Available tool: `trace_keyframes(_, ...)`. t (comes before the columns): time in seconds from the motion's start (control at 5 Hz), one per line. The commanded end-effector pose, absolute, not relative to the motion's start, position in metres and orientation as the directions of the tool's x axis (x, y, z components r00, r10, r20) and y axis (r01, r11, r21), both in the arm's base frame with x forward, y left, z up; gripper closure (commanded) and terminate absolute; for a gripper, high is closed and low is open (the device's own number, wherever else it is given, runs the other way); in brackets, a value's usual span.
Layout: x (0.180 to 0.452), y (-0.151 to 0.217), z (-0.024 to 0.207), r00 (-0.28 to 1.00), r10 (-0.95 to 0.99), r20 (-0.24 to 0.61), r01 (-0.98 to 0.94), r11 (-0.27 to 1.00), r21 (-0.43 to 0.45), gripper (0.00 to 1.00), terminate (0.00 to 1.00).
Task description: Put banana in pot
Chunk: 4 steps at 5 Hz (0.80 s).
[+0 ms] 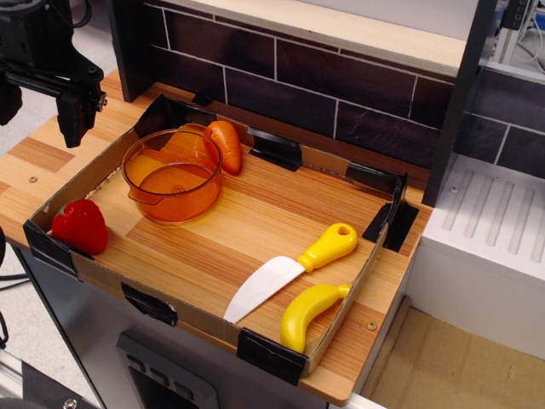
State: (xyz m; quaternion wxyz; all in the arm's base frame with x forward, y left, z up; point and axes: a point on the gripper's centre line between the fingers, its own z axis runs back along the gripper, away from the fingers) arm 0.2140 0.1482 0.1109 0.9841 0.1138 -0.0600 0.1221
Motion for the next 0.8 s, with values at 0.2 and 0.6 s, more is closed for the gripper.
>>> trace_keyframes(0.2, 0.224, 0.110, 0.103, 0.973, 0.207, 0.098, -0.222, 0.958, 0.184, 0.00, 0.00)
trace_keyframes(0.6, 0.239, 0.039, 0.095, 0.983, 0.177, 0.050, -0.179, 0.983, 0.043, 0.00, 0.00)
